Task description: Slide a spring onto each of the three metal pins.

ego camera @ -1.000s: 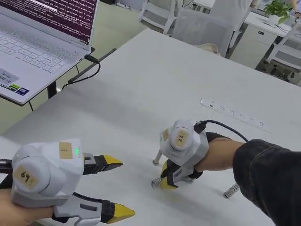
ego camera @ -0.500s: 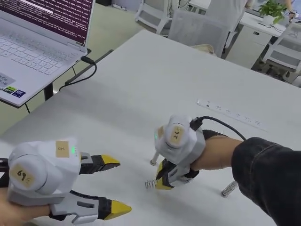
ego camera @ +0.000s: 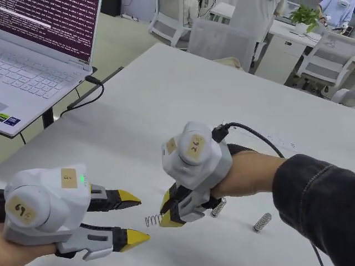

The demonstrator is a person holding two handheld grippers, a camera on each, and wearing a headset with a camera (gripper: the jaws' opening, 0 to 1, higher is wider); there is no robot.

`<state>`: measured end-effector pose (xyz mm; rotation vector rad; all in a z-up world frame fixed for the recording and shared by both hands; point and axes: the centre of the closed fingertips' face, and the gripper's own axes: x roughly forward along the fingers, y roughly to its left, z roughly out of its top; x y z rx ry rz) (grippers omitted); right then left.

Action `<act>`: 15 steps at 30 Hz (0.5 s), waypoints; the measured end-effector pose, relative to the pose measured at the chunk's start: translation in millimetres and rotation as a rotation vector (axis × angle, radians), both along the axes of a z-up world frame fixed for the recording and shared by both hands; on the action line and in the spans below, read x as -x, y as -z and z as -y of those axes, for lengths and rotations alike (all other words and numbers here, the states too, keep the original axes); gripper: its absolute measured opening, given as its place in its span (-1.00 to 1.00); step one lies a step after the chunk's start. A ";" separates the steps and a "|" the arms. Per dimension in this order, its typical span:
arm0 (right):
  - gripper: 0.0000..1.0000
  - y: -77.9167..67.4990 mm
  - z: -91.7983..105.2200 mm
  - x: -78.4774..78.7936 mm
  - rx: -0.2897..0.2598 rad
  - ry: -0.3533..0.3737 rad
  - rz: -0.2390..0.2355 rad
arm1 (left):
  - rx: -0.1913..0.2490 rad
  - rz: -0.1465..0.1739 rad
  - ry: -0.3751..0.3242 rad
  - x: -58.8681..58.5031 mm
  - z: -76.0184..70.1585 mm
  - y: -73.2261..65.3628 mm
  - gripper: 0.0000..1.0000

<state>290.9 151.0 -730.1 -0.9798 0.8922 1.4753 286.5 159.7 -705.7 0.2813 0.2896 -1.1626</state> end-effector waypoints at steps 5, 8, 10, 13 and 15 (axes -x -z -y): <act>-0.82 -8.2 -5.2 3.5 -0.025 0.012 -0.011 | -0.013 0.012 0.005 1.6 0.7 -1.2 -0.70; -0.82 -12.6 -7.0 4.8 -0.038 0.026 -0.017 | -0.020 0.021 0.009 2.4 1.6 -1.7 -0.80; -0.82 -13.8 -7.5 5.4 -0.046 0.037 -0.025 | -0.026 0.031 0.011 2.0 2.0 -2.3 -0.85; -0.82 -13.3 -5.0 5.5 -0.040 0.041 -0.024 | -0.022 0.041 0.014 2.1 3.3 -4.8 -0.91; -0.82 -13.7 -4.3 6.1 -0.042 0.043 -0.024 | -0.029 0.047 0.016 1.8 3.5 -4.2 -0.93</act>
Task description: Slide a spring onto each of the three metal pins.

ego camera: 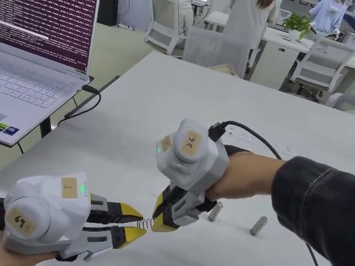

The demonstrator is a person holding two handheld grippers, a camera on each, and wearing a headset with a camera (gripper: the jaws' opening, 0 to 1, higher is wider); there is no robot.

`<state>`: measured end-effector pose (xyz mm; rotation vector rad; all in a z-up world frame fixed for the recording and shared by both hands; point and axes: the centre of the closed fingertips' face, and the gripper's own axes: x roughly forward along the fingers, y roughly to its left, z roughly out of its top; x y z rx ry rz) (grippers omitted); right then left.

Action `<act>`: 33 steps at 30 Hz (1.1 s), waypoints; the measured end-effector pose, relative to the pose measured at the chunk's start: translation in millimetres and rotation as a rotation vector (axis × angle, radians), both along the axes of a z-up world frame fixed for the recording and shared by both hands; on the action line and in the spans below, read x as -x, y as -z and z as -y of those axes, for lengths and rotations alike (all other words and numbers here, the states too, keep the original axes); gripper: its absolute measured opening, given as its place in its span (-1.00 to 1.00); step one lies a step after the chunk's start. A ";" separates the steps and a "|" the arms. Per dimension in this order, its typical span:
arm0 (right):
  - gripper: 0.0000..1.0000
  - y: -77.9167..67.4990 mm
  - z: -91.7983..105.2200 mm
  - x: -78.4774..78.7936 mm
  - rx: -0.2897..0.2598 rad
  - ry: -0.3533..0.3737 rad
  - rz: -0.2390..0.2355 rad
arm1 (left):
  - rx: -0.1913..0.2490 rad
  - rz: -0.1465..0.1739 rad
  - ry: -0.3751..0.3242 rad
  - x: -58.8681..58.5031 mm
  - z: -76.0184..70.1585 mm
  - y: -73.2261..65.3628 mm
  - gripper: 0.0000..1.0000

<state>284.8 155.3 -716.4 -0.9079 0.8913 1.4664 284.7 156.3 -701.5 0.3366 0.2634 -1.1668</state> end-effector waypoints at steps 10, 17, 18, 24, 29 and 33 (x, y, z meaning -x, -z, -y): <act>-0.84 -12.9 -0.9 3.0 -0.034 0.003 -0.009 | -0.006 0.008 -0.007 -1.5 -1.1 -0.4 -0.93; -0.84 -21.2 -1.9 4.5 -0.043 -0.022 0.020 | 0.016 0.007 0.004 -1.0 0.5 -4.9 -0.94; -0.84 -21.7 -1.7 4.8 -0.044 -0.025 0.025 | 0.024 0.000 0.005 -1.0 0.5 -5.7 -0.94; -0.84 -24.7 -2.1 5.3 -0.063 -0.029 0.029 | 0.042 -0.006 0.011 -0.2 -0.1 -8.9 -0.95; -0.83 -23.9 -3.6 5.7 -0.077 -0.028 0.024 | 0.044 -0.018 0.012 1.0 -0.7 -8.3 -0.95; -0.78 -22.5 -3.9 5.1 -0.091 -0.023 0.024 | 0.048 -0.021 0.010 1.2 -2.1 -7.9 -0.95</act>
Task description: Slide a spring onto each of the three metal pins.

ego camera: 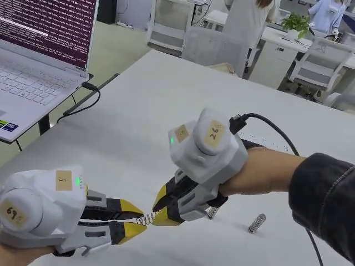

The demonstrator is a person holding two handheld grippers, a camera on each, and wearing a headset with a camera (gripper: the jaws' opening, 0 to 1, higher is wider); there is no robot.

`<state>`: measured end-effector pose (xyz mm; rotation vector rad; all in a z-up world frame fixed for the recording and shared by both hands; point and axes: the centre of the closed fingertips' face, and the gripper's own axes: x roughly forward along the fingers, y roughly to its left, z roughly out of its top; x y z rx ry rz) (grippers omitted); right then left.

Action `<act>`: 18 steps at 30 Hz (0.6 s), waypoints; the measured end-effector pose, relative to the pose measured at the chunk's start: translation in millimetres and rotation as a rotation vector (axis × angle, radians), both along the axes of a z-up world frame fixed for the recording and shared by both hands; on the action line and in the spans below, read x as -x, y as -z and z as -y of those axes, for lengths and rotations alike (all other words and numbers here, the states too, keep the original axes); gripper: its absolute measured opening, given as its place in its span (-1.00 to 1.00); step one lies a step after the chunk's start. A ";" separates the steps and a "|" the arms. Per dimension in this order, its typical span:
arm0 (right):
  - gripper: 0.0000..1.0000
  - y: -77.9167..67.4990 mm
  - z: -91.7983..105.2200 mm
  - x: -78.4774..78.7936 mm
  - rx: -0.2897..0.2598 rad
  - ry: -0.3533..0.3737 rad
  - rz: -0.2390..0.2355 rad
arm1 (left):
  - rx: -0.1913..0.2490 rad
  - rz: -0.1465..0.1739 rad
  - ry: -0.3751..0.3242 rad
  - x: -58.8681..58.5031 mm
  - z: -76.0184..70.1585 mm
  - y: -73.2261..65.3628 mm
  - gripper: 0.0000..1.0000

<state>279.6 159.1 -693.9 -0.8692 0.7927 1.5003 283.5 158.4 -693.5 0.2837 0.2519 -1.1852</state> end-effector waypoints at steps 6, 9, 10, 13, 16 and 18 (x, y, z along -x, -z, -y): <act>-0.77 -0.2 -0.5 2.0 -0.043 0.012 -0.023 | 0.015 -0.006 -0.004 -0.1 -1.3 -1.3 -0.95; -0.76 -1.7 -1.5 2.1 -0.079 0.021 -0.032 | 0.033 -0.012 -0.008 -0.3 -1.6 -3.8 -0.95; -0.76 -1.7 -1.3 1.9 -0.082 0.022 -0.031 | 0.038 -0.011 -0.008 -0.3 -1.7 -4.6 -0.95; -0.77 -4.0 -2.6 1.5 -0.111 0.033 -0.039 | 0.060 -0.019 -0.011 -0.3 -1.3 -7.8 -0.95; -0.78 -8.3 -4.1 0.3 -0.149 0.051 -0.054 | 0.077 -0.023 -0.014 -0.6 -1.3 -10.1 -0.95; -0.78 -11.8 -5.4 0.0 -0.179 0.068 -0.073 | 0.089 -0.026 -0.018 -0.9 -1.6 -11.8 -0.95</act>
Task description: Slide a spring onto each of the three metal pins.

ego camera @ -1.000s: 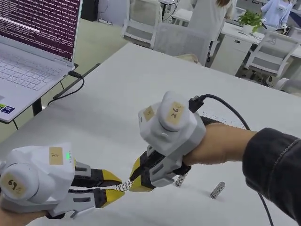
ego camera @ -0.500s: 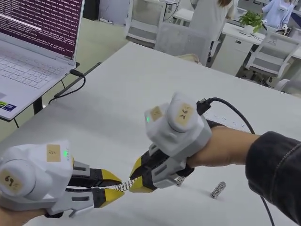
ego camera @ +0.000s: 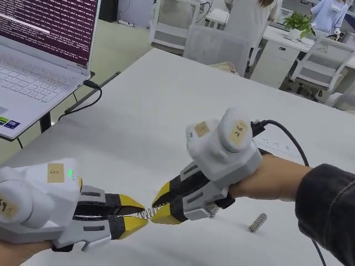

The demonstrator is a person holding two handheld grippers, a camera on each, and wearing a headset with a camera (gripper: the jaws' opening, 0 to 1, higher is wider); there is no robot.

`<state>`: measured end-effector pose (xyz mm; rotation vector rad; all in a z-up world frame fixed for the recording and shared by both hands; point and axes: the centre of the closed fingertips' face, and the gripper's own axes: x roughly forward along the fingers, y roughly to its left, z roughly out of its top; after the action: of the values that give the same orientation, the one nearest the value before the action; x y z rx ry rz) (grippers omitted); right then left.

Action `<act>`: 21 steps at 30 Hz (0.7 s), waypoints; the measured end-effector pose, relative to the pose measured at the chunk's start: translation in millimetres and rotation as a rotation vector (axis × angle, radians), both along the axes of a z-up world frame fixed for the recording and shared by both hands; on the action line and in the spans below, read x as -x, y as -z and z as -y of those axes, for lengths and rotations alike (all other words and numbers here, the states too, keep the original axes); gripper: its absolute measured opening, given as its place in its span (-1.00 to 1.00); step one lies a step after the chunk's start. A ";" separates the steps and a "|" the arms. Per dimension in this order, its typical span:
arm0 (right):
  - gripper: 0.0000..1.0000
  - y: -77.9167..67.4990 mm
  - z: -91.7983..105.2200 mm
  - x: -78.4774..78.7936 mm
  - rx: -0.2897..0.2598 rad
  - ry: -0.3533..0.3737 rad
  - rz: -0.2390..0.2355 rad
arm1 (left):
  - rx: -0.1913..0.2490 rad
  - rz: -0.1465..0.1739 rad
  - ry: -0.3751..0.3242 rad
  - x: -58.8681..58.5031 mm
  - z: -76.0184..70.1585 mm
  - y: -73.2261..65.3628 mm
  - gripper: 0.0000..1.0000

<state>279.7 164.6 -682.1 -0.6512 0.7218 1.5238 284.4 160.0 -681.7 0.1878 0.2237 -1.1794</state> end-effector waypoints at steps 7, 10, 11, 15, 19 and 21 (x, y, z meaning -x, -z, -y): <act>-0.78 -5.0 -1.6 -0.2 -0.039 0.022 -0.026 | 0.041 -0.018 -0.003 1.0 1.7 -5.8 -0.95; -0.77 -4.8 -1.4 0.3 -0.041 0.023 -0.031 | 0.045 -0.017 -0.004 1.0 2.2 -7.3 -0.95; -0.77 -5.1 -1.4 0.3 -0.045 0.026 -0.034 | 0.043 -0.015 -0.004 1.2 2.5 -7.4 -0.95; -0.78 -5.1 0.6 0.0 -0.049 0.035 -0.044 | 0.063 -0.023 -0.006 1.3 3.3 -10.6 -0.95; -0.80 -5.8 0.1 -0.1 -0.058 0.044 -0.051 | 0.056 -0.021 -0.005 1.8 3.9 -10.3 -0.95; -0.81 -5.6 0.0 0.1 -0.058 0.040 -0.046 | 0.055 -0.022 -0.007 1.7 3.9 -10.2 -0.95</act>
<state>279.6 164.5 -676.5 -0.5576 0.7187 1.5216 282.8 156.1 -671.6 0.1262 0.2107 -1.1801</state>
